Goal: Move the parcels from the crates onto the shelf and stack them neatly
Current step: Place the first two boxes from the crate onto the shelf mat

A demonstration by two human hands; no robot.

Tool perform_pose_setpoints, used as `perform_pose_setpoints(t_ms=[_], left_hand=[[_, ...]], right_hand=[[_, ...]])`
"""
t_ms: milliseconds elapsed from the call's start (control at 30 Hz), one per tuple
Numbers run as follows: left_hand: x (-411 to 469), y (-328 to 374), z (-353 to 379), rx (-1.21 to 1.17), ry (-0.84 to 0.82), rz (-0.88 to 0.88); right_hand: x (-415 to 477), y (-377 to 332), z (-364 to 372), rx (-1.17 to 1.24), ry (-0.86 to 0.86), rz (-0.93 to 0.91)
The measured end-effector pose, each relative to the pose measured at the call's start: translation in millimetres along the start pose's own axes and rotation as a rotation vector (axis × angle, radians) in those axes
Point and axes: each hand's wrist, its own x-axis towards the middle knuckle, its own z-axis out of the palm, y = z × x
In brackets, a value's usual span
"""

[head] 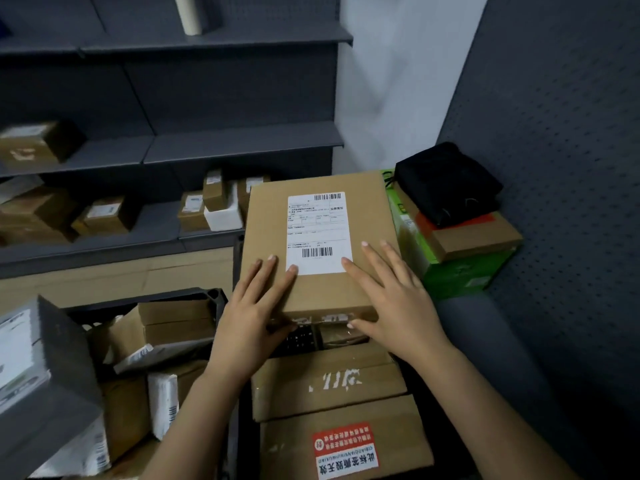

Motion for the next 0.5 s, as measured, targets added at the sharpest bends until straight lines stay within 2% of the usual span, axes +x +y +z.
perform_pose_setpoints(t_ms=[267,500], left_hand=[[11,13,-51,-0.074,0.076,0.301],[10,59,-93,-0.165,0.156,0.615]], right_hand=[[-54,-44,-56,-0.094,0.265,0.215],[-125,-82,-117,-0.28,0.409,0.432]])
